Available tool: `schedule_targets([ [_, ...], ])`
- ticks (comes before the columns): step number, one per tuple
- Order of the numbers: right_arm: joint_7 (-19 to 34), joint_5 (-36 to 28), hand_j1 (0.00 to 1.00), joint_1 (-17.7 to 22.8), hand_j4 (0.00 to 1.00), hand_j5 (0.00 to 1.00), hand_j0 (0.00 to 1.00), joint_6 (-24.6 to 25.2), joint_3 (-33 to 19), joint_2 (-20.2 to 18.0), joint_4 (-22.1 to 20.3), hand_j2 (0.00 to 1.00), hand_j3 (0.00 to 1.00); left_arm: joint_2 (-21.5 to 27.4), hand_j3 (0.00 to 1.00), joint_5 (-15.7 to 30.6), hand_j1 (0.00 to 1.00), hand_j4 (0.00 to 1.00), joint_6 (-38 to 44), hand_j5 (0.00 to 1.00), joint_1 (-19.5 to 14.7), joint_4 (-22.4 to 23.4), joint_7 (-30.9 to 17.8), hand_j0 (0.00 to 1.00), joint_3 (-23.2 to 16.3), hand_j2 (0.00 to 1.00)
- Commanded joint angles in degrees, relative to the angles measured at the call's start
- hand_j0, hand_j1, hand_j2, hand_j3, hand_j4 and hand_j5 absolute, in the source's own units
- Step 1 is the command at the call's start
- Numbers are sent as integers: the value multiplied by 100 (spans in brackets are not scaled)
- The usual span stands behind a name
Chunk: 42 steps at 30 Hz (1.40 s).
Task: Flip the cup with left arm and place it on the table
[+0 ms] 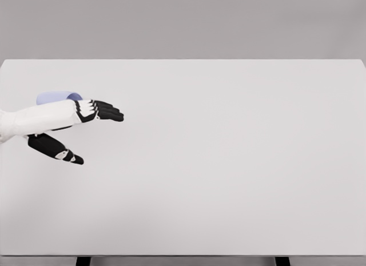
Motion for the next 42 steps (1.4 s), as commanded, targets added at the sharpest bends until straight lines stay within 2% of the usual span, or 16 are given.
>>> schedule_targets([
  [1,-29,7,100,-9,100,100,100,-12,28,0,-34,100,100,8,100,32,100,100,17,100,0,-59,2,100,-51,100],
  [2,-29,-2,100,0,100,100,100,-3,20,0,10,100,100,8,100,6,100,100,17,100,-26,3,2,100,-51,100],
  [3,-29,-2,100,0,100,100,100,-3,11,0,10,100,100,-36,100,-82,100,100,17,100,-237,204,2,100,-51,100],
  [6,-29,-2,100,0,100,100,100,-3,20,0,10,100,100,-62,100,-161,100,100,17,100,-808,1136,2,100,-103,100],
  [8,-29,-2,100,0,100,100,100,-3,20,0,10,100,100,-159,100,-144,100,100,17,100,-1274,1268,2,100,-920,100],
  [9,-29,-2,100,0,100,100,100,-3,20,0,10,100,100,-159,100,-135,100,100,17,100,-1459,1584,2,100,-1131,100],
  [12,-29,-2,100,0,100,100,100,-3,20,0,10,100,100,-62,100,-126,100,100,17,100,-1459,1629,2,100,-1211,100],
  [13,-29,-2,100,0,100,100,100,-3,20,0,10,100,100,-62,100,-126,100,100,1026,100,-1476,1629,2,100,-1167,100],
  [14,-29,-2,100,0,100,100,100,-3,20,0,10,100,100,-10,100,-82,100,100,1179,100,-1494,1638,2,100,-1114,100],
  [15,-29,-2,100,0,100,100,100,-3,20,0,10,100,100,43,100,-38,100,100,1188,100,-1582,1769,2,100,-1132,100],
  [17,-29,-2,100,0,100,100,100,-3,20,0,10,100,100,8,100,261,100,100,1249,100,-1626,2446,2,100,-1193,100],
  [20,-29,-2,100,0,100,100,100,-3,20,0,10,100,100,-150,100,-258,100,100,1468,100,-1740,2727,2,100,-1298,100],
  [24,-29,-2,100,0,100,100,100,-3,20,0,10,100,100,-475,100,-442,100,100,2058,100,-1881,2859,2,100,-1738,100],
  [31,-29,-2,100,0,100,100,100,-3,20,0,10,100,100,-651,100,-680,100,100,2330,100,-2153,3061,2,100,-1747,100],
  [33,-29,-2,100,0,100,100,100,-3,20,0,10,100,100,-871,100,-1207,100,100,2330,100,-2162,3422,2,100,-1747,100],
  [42,-29,-2,100,0,100,100,100,-3,20,0,10,100,100,-906,100,-1365,100,100,2330,100,-2171,3431,2,100,-1747,100],
])
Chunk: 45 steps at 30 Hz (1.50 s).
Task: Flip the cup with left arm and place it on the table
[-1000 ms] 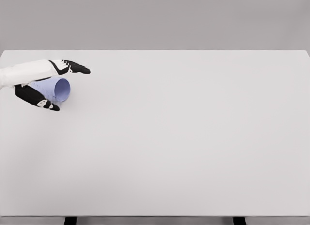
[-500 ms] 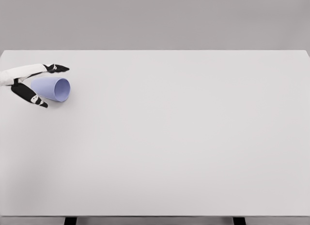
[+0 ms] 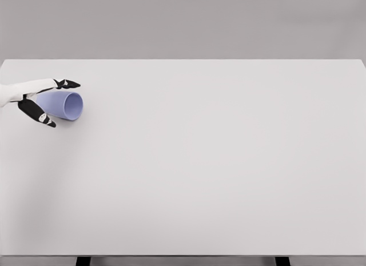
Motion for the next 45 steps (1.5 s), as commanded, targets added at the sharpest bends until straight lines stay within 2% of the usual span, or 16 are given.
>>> schedule_targets([
  [1,1,0,100,0,100,100,100,0,0,0,0,100,100,-20,100,-78,100,100,13,100,0,101,2,100,4,100],
  [6,1,0,100,0,100,100,100,0,0,0,0,100,100,-389,100,-245,100,100,13,100,-211,628,21,100,4,100],
  [15,1,0,100,0,100,100,100,0,0,0,0,100,100,-495,100,-562,100,100,162,100,-211,602,39,100,-207,100],
  [16,1,0,100,0,100,100,100,0,0,0,0,100,100,-503,95,-562,95,95,162,95,-211,593,47,95,-198,95],
  [17,1,0,100,0,100,100,100,0,0,0,0,100,100,-503,86,-544,86,86,171,86,-211,593,47,86,-198,86],
  [18,1,0,100,0,100,100,100,0,0,0,0,100,100,-512,71,-518,71,71,162,71,-211,584,56,71,-198,71],
  [19,1,0,100,0,100,100,100,0,0,0,0,100,100,-538,66,-500,66,66,162,66,-202,584,109,66,-198,66],
  [24,1,0,100,0,100,100,100,0,0,0,0,100,100,-574,57,-132,57,57,171,57,-202,567,91,57,-189,57],
  [26,1,0,100,0,100,100,100,0,0,0,0,100,100,-556,58,800,58,58,162,58,-176,452,56,58,-171,58],
  [28,1,0,100,0,100,100,100,0,0,0,0,100,100,-565,58,1266,58,58,153,58,-176,426,65,58,-127,58],
  [31,1,0,100,0,100,100,100,0,0,0,0,100,100,-503,50,2373,50,50,101,50,-149,268,56,50,-119,50],
  [33,1,0,100,0,100,100,100,0,0,0,0,100,100,-503,50,2892,50,50,92,50,-132,101,47,50,-119,50],
  [40,1,0,100,0,100,100,100,0,0,0,0,100,100,-1022,51,5432,51,51,101,51,395,145,65,51,-110,51],
  [42,1,0,100,0,100,100,100,0,0,0,0,100,100,-1250,52,5828,52,52,162,52,448,250,74,52,-136,52],
  [44,1,0,100,0,100,100,100,0,0,0,0,100,100,-1435,52,5924,52,52,285,52,501,557,100,52,-163,52],
  [45,1,0,100,0,100,100,100,0,0,0,0,100,100,-1532,52,5924,52,52,724,52,510,610,118,52,-128,52],
])
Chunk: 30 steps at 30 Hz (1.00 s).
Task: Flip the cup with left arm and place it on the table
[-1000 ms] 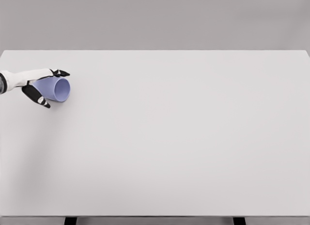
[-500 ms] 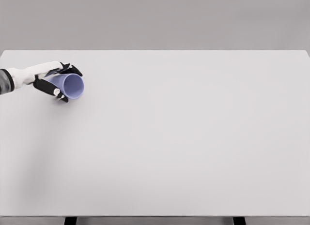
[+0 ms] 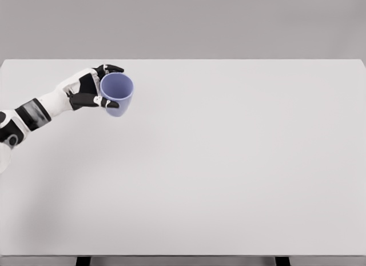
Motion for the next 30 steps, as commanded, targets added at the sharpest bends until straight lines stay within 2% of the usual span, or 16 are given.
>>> schedule_targets([
  [1,1,0,100,0,100,100,100,0,0,0,0,100,100,-268,52,294,52,52,400,52,0,193,40,52,24,52],
  [5,1,0,100,0,100,100,100,0,0,0,0,100,100,-602,53,206,53,53,400,53,79,685,93,53,24,53],
  [13,1,0,100,0,100,100,100,0,0,0,0,100,100,-681,55,179,55,55,400,55,255,747,93,55,24,55],
  [14,1,0,100,0,100,100,100,0,0,0,0,100,100,-673,61,179,61,61,400,61,255,738,93,61,24,61],
  [15,1,0,100,0,100,100,100,0,0,0,0,100,100,-672,73,179,73,73,400,73,246,729,93,73,24,73],
  [18,1,0,100,0,100,100,100,0,0,0,0,100,100,-664,99,179,99,99,400,99,246,720,93,99,24,99],
  [30,1,0,100,0,100,100,100,0,0,0,0,100,100,-585,100,179,100,100,330,100,246,694,84,100,32,100],
])
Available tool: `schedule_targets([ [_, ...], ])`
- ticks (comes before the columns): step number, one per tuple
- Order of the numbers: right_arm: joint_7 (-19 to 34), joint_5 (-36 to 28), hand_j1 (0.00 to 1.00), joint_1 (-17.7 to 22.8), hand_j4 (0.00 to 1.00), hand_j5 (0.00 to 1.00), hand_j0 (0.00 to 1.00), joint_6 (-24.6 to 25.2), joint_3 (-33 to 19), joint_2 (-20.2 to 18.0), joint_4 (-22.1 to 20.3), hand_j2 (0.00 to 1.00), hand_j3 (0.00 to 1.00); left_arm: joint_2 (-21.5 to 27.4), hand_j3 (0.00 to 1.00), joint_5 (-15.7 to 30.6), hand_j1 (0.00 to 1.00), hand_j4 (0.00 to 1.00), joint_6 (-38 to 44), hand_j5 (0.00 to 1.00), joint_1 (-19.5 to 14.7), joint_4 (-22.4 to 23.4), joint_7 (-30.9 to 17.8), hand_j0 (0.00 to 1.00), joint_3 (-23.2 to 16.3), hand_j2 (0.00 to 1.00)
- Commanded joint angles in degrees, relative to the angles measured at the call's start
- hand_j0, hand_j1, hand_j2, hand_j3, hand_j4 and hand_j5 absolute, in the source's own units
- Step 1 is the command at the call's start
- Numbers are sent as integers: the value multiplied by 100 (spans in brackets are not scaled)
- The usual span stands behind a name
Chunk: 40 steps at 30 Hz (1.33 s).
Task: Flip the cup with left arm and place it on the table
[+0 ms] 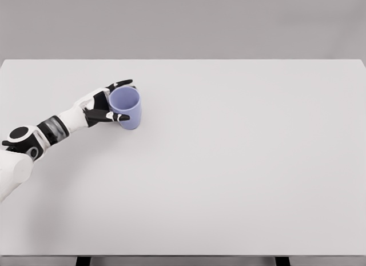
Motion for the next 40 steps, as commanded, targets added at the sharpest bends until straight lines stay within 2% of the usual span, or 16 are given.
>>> schedule_targets([
  [1,1,0,100,0,100,100,100,0,0,0,0,100,100,26,100,26,100,100,-10,100,0,-10,-4,100,13,100],
  [18,1,0,100,0,100,100,100,0,0,0,0,100,100,316,100,96,100,100,-19,100,61,-353,-66,100,22,100],
  [23,1,0,100,0,100,100,100,0,0,0,0,100,100,588,100,114,100,100,-19,100,193,-713,-66,100,30,100],
  [26,1,0,100,0,100,100,100,0,0,0,0,100,100,887,100,140,100,100,-10,100,422,-933,-75,100,461,100],
  [28,1,0,100,0,100,100,100,0,0,0,0,100,100,1317,100,561,100,100,-10,100,413,-1117,-101,100,479,100],
  [31,1,0,100,0,100,100,100,0,0,0,0,100,100,1485,100,588,100,100,-19,100,413,-1197,-101,100,487,100],
  [32,1,0,100,0,100,100,100,0,0,0,0,100,100,1721,100,579,100,100,-28,100,422,-1363,-101,100,487,100],
  [34,1,0,100,0,100,100,100,0,0,0,0,100,100,2434,100,579,100,100,-458,100,562,-2014,-182,100,593,100],
  [36,1,0,100,0,100,100,100,0,0,0,0,100,100,2820,100,553,100,100,-722,100,703,-2207,-182,100,593,100],
  [38,1,0,100,0,100,100,100,0,0,0,0,100,100,2891,100,535,100,100,-722,100,712,-2269,-182,100,584,100],
  [40,1,0,100,0,100,100,100,0,0,0,0,100,100,2900,100,509,100,100,-722,100,861,-2260,-182,100,593,100],
])
